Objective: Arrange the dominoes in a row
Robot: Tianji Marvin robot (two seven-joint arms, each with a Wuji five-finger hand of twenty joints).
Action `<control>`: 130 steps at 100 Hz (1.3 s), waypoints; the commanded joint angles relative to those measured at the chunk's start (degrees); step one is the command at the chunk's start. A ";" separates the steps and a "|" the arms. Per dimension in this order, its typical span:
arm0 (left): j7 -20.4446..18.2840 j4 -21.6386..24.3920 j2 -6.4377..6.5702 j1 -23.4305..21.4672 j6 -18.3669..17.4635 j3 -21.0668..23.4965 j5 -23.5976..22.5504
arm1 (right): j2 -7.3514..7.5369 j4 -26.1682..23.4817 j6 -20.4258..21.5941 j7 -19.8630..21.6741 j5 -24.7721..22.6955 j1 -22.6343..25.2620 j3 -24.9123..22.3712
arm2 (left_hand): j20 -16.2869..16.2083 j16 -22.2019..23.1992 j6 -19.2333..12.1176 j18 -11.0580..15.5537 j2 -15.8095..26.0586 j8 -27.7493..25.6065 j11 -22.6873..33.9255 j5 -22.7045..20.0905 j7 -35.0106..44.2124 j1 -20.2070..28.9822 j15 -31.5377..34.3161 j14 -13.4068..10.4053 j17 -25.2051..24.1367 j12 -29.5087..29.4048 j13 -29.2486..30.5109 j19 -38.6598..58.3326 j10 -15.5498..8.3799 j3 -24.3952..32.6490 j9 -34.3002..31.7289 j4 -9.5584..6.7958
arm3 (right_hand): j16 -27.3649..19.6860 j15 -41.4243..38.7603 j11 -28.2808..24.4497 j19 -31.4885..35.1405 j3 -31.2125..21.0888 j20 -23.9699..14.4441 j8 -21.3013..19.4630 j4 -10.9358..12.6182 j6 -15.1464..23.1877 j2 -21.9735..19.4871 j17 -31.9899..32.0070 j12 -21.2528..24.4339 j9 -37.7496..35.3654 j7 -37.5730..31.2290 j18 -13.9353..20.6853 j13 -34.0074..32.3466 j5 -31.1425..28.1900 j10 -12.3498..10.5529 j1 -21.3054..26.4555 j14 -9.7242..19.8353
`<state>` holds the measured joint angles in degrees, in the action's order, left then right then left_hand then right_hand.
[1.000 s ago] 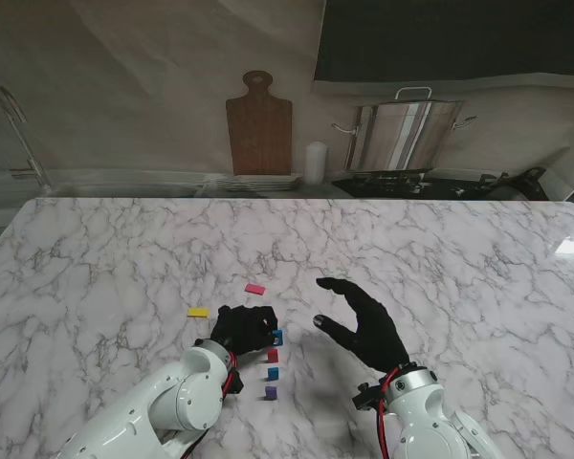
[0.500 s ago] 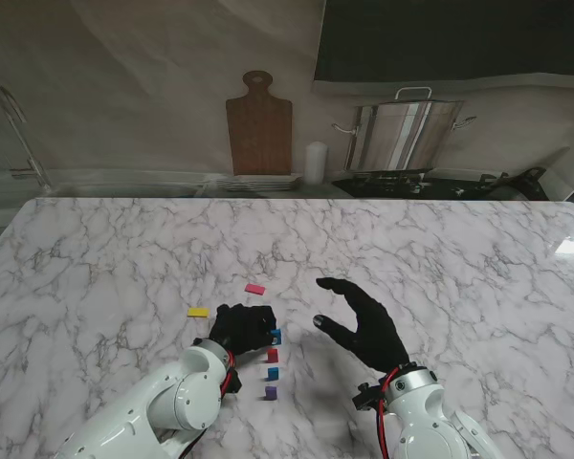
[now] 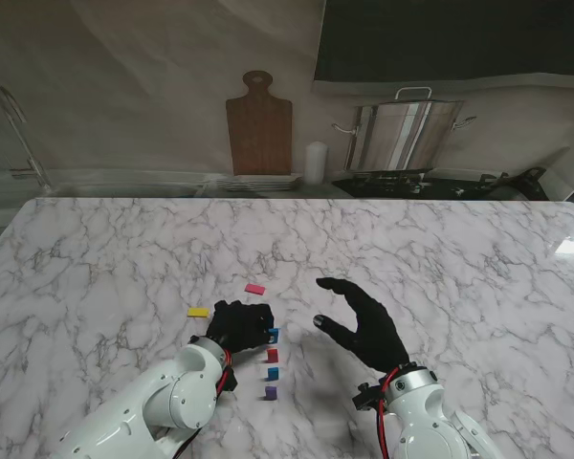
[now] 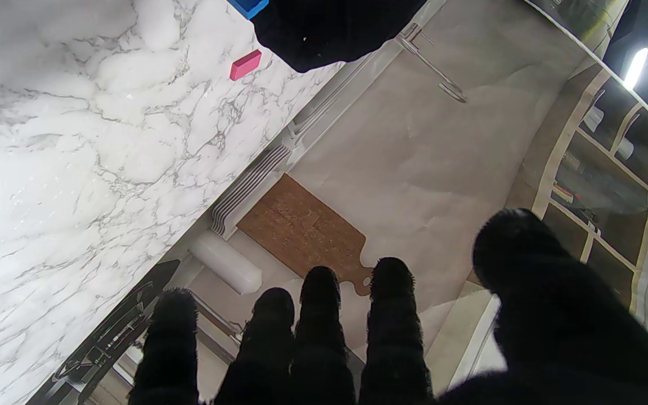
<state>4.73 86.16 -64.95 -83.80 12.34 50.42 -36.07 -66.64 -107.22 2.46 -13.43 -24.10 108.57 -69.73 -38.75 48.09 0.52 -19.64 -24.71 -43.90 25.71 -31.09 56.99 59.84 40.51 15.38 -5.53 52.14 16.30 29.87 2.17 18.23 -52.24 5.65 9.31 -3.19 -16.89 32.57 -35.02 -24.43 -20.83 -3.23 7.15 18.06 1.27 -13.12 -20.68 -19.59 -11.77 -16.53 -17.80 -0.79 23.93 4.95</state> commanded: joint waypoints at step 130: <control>-1.82 0.59 0.41 -0.42 -0.26 -0.16 -0.21 | -0.07 -0.06 -0.41 0.00 -0.10 0.22 0.10 | -2.92 0.62 -1.81 0.89 2.75 -1.88 0.53 0.30 -0.39 3.36 -0.53 -0.18 -0.87 2.02 -1.61 -2.58 -0.98 -0.36 3.21 -2.50 | -0.63 0.32 -0.72 0.54 -1.16 -0.76 -0.75 1.34 0.62 -1.30 -0.10 -0.37 0.52 -0.63 0.09 -1.23 0.87 -0.23 1.47 1.01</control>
<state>3.82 86.49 -64.57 -84.16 12.25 50.32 -36.12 -66.64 -107.22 2.43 -13.43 -24.12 108.54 -69.71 -40.25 48.09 -0.06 -19.50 -24.12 -44.59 25.75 -31.07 55.65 59.84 40.16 15.38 -5.54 53.22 16.03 28.39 2.03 18.19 -50.37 5.64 9.31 -3.19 -16.89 32.57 -35.02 -24.43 -20.84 -3.23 7.15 18.06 1.27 -13.12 -20.68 -19.59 -11.77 -16.53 -17.80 -0.78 23.93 4.95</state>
